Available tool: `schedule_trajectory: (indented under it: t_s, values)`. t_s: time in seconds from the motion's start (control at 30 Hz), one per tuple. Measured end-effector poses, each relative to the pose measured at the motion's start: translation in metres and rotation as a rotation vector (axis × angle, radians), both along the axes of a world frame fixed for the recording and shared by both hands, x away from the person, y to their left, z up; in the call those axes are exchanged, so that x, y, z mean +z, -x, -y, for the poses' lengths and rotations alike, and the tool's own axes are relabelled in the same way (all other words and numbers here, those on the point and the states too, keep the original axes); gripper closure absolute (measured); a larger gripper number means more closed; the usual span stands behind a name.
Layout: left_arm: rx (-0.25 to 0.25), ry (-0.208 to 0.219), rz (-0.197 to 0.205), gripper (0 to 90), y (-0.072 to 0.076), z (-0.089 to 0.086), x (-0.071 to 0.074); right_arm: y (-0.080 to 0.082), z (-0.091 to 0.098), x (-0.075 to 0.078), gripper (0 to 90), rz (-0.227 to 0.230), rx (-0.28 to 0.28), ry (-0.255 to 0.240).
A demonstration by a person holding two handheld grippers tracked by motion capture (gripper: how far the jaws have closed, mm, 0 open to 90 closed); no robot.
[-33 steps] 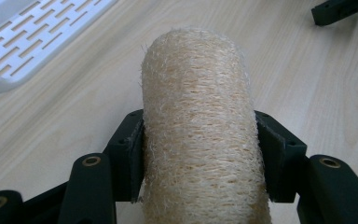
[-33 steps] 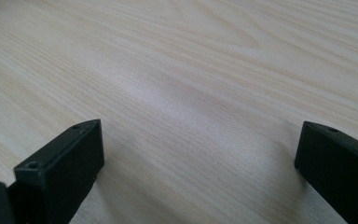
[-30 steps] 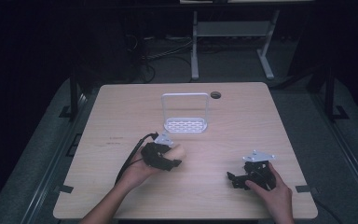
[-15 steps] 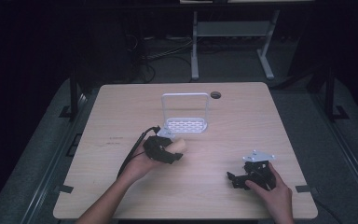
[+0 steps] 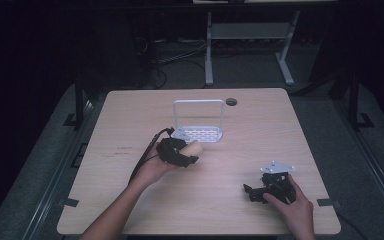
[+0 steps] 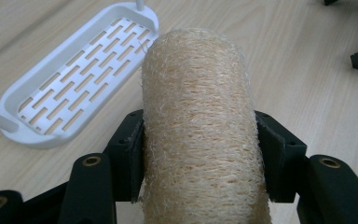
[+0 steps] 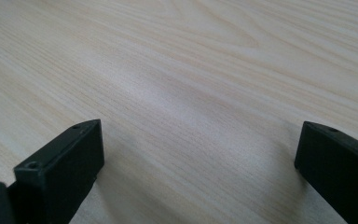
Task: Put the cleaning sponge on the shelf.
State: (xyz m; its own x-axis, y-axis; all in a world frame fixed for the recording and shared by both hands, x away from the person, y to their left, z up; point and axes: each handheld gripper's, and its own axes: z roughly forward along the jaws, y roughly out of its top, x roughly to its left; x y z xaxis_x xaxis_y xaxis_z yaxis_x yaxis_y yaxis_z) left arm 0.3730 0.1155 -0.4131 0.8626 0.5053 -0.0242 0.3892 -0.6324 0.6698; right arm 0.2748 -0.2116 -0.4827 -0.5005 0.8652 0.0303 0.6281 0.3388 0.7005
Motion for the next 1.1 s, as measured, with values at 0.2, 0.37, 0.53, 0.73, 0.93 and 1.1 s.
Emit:
schedule_trajectory:
  t_s: [0.2, 0.37, 0.53, 0.73, 0.93, 1.1]
  values:
    - [0.008, 0.012, 0.007, 41.8, -0.007, 0.002, 0.003, 0.000, 0.000, 0.000, 0.9, -0.001, 0.000, -0.001]
    - [0.006, 0.012, 0.009, 41.8, -0.015, 0.005, 0.004, 0.000, 0.000, 0.000, 0.9, -0.001, 0.000, 0.000]
    - [0.009, 0.016, 0.015, 41.8, -0.022, 0.009, 0.005, 0.000, 0.000, 0.000, 0.9, -0.001, 0.000, 0.000]
    - [0.019, 0.020, 0.014, 41.8, -0.032, 0.015, 0.004, 0.000, 0.000, 0.000, 1.0, -0.001, 0.000, 0.000]
    - [0.031, 0.027, 0.012, 41.8, -0.041, 0.018, 0.002, 0.000, 0.000, 0.000, 0.9, -0.001, 0.000, 0.000]
    - [0.042, 0.024, 0.017, 41.8, -0.051, 0.022, 0.000, 0.000, 0.000, 0.000, 1.0, 0.000, 0.000, 0.000]
